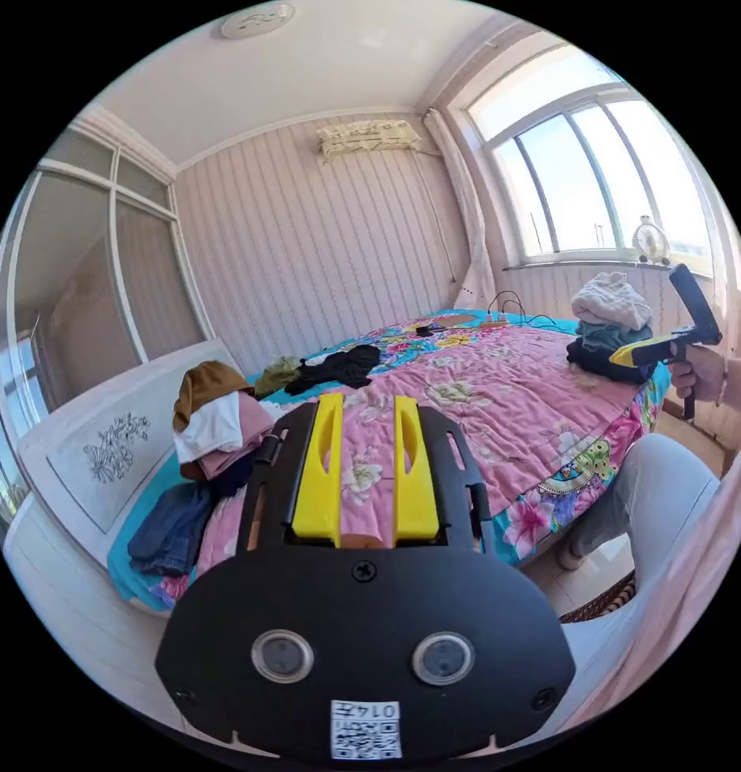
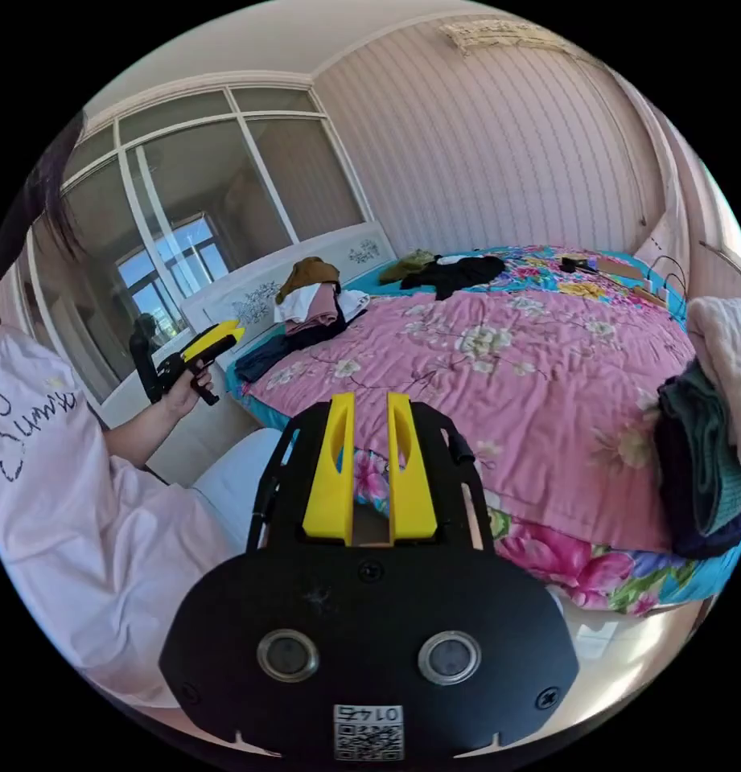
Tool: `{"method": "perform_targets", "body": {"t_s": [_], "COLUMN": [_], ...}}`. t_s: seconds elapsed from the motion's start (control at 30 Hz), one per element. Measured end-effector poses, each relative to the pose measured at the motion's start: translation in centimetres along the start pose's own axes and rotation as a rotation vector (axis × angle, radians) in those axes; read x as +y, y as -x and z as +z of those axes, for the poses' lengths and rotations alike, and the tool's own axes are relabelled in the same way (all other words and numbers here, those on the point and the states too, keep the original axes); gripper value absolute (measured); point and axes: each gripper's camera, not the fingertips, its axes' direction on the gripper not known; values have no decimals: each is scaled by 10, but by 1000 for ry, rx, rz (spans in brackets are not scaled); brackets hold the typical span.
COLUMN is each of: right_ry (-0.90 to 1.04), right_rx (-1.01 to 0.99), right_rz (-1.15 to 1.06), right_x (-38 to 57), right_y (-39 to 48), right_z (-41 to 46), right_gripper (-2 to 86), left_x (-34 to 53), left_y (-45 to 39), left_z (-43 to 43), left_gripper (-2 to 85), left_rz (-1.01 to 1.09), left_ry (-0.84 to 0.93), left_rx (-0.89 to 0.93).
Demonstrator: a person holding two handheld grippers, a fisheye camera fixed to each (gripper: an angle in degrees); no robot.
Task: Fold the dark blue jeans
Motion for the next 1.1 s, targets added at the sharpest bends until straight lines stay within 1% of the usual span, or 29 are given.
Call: {"method": "perform_targets", "body": {"t_s": [0.03,0.1,0.13,0.2,0.23,0.27,0.3,0.37,0.43,0.5,0.53,0.6,0.63,0.7,0.83,0.9,1.0,1.1], "right_ry": [8,63,78,122,134,165,193,223,250,287,294,317,323,348,418,449,470,497], "right_rx": [-4,-27,-40,-129,-155,-205,-254,-312,-347,-366,-367,-371,-372,-370,-357,-340,-343,-271], "right_rz": [-38,-188,-221,-320,-339,-381,-429,-515,-612,-730,-750,-806,-815,-838,-881,-930,-879,-821], "right_x": [-1,-8,-9,-15,-17,-19,-20,-19,-18,-18,-18,-26,-29,-40,-50,-53,-59,-60], "right_y": [11,53,64,102,112,131,151,182,214,254,263,298,306,338,382,409,435,457], "right_z": [15,81,98,165,183,218,252,303,354,422,439,506,522,585,673,724,781,835], "right_gripper": [67,70,73,89,93,102,112,126,135,139,139,141,141,148,167,170,169,161], "left_x": [3,17,21,38,43,52,61,72,78,84,85,90,90,85,69,61,57,43], "left_y": [14,69,83,143,159,192,225,273,316,371,384,438,450,493,540,566,591,605], "left_z": [-6,-28,-33,-50,-54,-61,-67,-75,-79,-76,-74,-64,-61,-46,-23,-9,0,0], "left_gripper": [107,111,112,112,112,109,106,106,109,114,115,122,123,124,124,122,91,63], "left_rz": [-27,-104,-123,-216,-243,-319,-411,-502,-543,-574,-586,-664,-678,-697,-676,-703,-821,-863], "left_ry": [7,36,50,118,132,158,165,148,162,213,224,260,265,282,280,303,304,299], "left_rx": [-12,-77,-99,-169,-185,-213,-202,-188,-240,-292,-293,-282,-275,-249,-253,-223,-172,-196]}}
